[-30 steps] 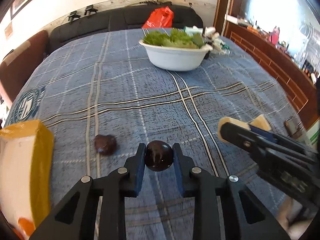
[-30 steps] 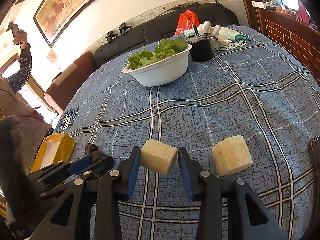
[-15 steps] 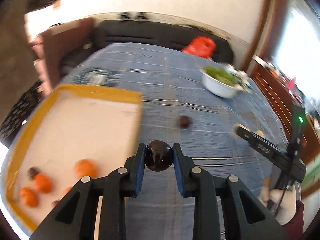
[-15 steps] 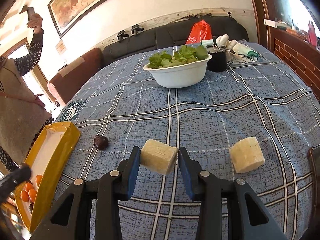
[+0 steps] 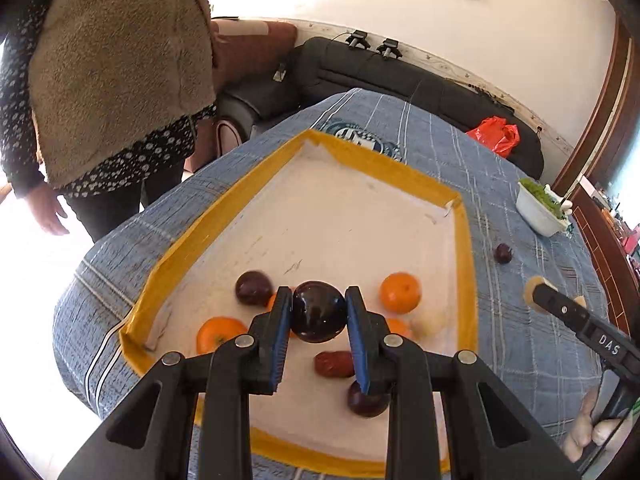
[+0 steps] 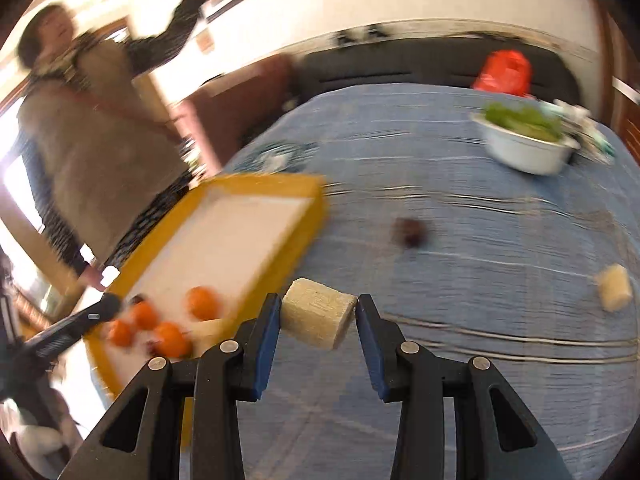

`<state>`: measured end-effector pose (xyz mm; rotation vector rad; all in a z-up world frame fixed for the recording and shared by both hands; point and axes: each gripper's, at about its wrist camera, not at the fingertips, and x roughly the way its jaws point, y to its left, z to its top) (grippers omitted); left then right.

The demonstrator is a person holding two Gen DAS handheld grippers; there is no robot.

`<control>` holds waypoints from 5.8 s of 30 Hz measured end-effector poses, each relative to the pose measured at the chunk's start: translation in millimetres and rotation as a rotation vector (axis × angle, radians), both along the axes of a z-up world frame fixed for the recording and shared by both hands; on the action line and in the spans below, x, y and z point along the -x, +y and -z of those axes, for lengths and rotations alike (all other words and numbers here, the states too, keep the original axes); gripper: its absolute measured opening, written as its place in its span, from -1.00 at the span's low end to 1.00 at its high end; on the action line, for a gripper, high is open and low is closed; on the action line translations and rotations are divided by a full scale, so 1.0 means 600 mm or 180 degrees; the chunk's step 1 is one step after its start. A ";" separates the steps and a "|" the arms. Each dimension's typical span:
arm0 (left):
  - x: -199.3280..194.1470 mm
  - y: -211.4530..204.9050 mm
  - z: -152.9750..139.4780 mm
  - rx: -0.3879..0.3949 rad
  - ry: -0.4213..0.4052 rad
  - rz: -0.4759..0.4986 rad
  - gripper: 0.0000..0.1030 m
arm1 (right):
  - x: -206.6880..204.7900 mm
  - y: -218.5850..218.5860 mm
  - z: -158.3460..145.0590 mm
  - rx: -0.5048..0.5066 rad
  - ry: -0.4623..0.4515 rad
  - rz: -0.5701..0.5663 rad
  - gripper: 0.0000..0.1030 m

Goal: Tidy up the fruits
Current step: 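Carry the beige cube and dark plum over the tray and release them, then withdraw both open tools from the tray toward the remaining items, then grasp a round beige bread slice with the right tool while the left grasps a dark plum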

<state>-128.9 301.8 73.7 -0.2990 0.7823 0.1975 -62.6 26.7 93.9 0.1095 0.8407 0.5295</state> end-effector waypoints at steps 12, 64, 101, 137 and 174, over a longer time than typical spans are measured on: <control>0.011 0.026 0.033 0.0057 0.0066 -0.0007 -0.49 | -0.006 0.222 0.008 0.0149 0.0201 -0.0811 -0.17; 0.109 -0.215 -0.093 -0.0833 -0.0400 0.0503 0.64 | 0.132 -0.054 -0.018 -0.0035 -0.0043 0.0273 0.23; 0.094 -0.288 -0.062 -0.0992 -0.0197 0.0803 0.64 | 0.130 -0.136 0.020 -0.0163 0.0131 0.0526 0.26; -0.274 -0.334 0.039 -0.0183 0.0309 0.1235 0.68 | -0.102 -0.410 0.087 0.0017 0.0302 0.1572 0.32; -0.215 -0.343 0.007 -0.0291 0.0032 0.1198 -0.48 | -0.082 -0.403 0.083 0.0028 0.0143 0.1514 -0.22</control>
